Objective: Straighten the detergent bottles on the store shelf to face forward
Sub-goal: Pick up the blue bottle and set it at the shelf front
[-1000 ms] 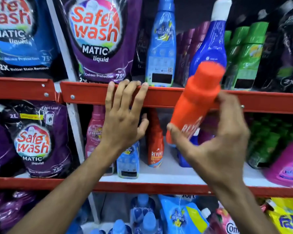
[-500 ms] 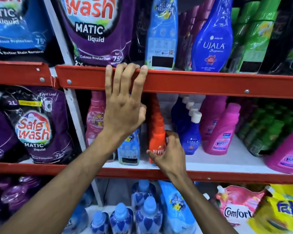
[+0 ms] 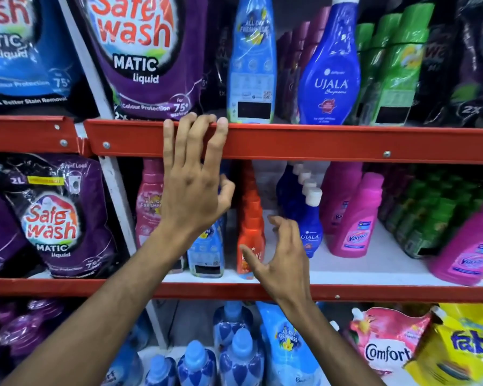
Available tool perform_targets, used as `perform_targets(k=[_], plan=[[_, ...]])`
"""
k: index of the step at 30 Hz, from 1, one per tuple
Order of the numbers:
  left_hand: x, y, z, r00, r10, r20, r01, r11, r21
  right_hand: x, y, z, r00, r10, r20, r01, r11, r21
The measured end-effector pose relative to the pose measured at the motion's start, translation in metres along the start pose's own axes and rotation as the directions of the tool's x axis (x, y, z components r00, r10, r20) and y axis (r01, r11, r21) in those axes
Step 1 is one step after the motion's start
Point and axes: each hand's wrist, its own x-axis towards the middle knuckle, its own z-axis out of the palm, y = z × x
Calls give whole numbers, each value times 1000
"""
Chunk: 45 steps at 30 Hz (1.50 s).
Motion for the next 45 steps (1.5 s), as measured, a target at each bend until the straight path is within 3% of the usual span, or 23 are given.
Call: perform_targets(k=[3,5,7,13,16,21,25,30,34,37,42,45], plan=[[-19,-12,-2,1000,-20,9,20,1000,-6,5,-19,-20,929,-245,-276,250,968,-19],[-30,-12,-3,999,-45,17,45,999,14,18,-35,-33,872,-361,-332,342,932,-117],[-33,-9,-2,997,-78,8,78,997,19,38,-48,-49,849,-398,-347,336,914,-226],[-15,18,2,1000,-29,7,29,1000,4,102,-68,-92,859,-345,-378,187,899,-395],[-7,29,5,1000,15,18,-15,1000,-3,129,-74,-104,873,-292,-390,160,928,-338],[0,44,11,998,17,61,-17,1000,4,157,-76,-112,949,-147,-280,99,979,-177],[0,47,15,998,7,69,-10,999,35,165,-75,-107,960,-129,-250,95,985,-144],[-1,44,18,999,22,48,-24,998,52,165,-74,-111,919,-162,-359,149,987,-65],[-3,42,19,999,30,43,-33,998,55,159,-74,-136,796,-223,-564,288,957,29],[-3,42,18,999,30,36,-31,999,39,140,-65,-157,744,-282,-606,377,926,30],[-3,43,21,1000,18,-2,-18,1000,18,79,-27,-154,818,-314,-482,363,932,10],[-4,44,24,1000,9,-19,-8,1000,12,39,5,-131,891,-242,-385,274,961,28]])
